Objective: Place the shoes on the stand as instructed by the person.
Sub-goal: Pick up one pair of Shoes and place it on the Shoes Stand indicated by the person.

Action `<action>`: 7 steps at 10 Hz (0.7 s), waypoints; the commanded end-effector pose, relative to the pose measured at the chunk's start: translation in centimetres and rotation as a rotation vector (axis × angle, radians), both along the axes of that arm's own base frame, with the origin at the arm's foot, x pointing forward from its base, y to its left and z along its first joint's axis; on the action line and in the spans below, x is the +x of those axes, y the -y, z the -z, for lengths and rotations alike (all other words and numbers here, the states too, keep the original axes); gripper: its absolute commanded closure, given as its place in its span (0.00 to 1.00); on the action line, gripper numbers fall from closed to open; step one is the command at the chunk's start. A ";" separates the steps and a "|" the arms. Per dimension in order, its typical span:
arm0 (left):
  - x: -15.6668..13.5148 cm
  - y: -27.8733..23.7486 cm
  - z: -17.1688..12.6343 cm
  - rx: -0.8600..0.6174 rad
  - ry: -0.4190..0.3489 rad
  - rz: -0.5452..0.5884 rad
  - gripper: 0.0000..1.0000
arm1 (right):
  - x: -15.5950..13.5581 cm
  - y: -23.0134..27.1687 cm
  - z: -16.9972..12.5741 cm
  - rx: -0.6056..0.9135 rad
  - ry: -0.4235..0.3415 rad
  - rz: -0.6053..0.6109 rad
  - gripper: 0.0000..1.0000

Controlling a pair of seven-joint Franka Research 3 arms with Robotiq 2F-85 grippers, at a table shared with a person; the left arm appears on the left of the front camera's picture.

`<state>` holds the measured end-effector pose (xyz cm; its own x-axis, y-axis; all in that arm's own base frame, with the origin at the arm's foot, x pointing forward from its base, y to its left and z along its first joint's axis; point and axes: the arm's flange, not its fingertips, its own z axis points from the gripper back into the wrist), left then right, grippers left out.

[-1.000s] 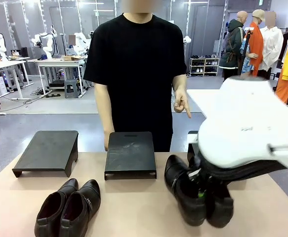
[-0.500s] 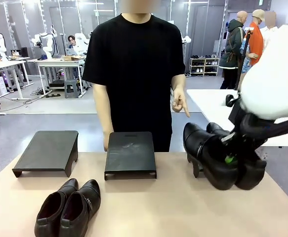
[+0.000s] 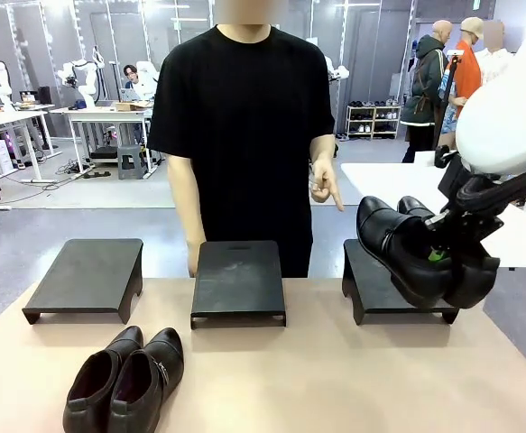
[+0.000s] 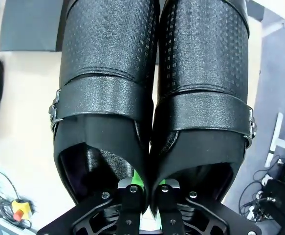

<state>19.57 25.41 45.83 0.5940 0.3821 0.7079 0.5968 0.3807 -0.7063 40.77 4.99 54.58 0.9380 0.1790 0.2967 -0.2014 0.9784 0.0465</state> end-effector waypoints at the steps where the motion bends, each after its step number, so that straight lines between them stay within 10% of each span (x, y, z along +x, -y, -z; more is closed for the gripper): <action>1: -0.1 -0.1 -0.1 -0.006 0.013 0.007 0.00 | 0.7 0.1 -1.1 0.022 0.043 -0.022 1.00; 7: -0.1 -0.1 -0.1 -0.006 0.013 0.007 0.00 | 0.4 0.2 -0.2 0.003 0.005 0.003 1.00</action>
<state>19.57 25.41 45.83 0.5940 0.3821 0.7079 0.5968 0.3808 -0.7063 41.13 4.92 54.04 0.9437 0.1744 0.2810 -0.1980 0.9785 0.0576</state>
